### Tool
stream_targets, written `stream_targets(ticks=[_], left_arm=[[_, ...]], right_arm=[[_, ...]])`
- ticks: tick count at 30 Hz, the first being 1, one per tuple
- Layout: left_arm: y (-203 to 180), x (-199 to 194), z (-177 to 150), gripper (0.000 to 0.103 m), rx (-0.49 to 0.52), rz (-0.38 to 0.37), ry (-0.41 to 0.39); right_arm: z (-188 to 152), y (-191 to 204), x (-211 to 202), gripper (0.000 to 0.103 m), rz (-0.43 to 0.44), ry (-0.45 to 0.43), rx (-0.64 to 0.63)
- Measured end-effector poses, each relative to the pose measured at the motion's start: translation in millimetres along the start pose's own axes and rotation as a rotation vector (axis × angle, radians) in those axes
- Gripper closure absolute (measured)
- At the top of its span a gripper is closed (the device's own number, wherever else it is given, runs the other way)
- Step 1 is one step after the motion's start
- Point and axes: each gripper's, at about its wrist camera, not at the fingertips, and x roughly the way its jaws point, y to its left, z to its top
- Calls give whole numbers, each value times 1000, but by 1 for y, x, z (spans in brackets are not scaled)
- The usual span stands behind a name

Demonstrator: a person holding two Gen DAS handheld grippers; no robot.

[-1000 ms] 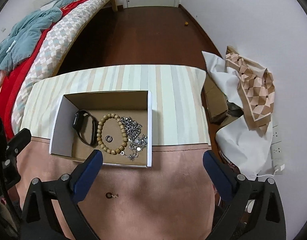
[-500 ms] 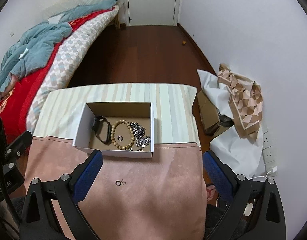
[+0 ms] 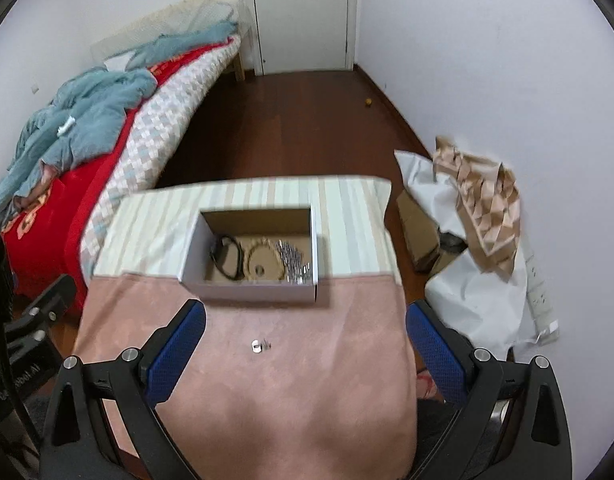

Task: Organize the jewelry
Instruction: 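Move both open grippers back toward the remaining small jewelry on the table, then grasp the small silver earring with the right gripper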

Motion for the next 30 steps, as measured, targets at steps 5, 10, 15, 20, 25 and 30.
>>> stream_targets(ticks=[5, 10, 15, 20, 25, 30], left_arm=[[0, 47, -33, 1, 7, 74, 88], [2, 98, -63, 1, 1, 121, 189], [7, 131, -80, 1, -28, 137, 246], [7, 145, -87, 1, -34, 135, 255], [5, 150, -87, 1, -18, 134, 254], [5, 147, -86, 1, -20, 124, 247]], right_arm=[[-35, -5, 58, 49, 118, 82, 38], [-65, -13, 129, 72, 243, 201, 132], [-78, -9, 170, 72, 282, 240, 144], [-79, -1, 187, 72, 279, 243, 102], [-79, 15, 195, 72, 244, 248, 17], [-78, 22, 192, 94, 221, 236, -41]])
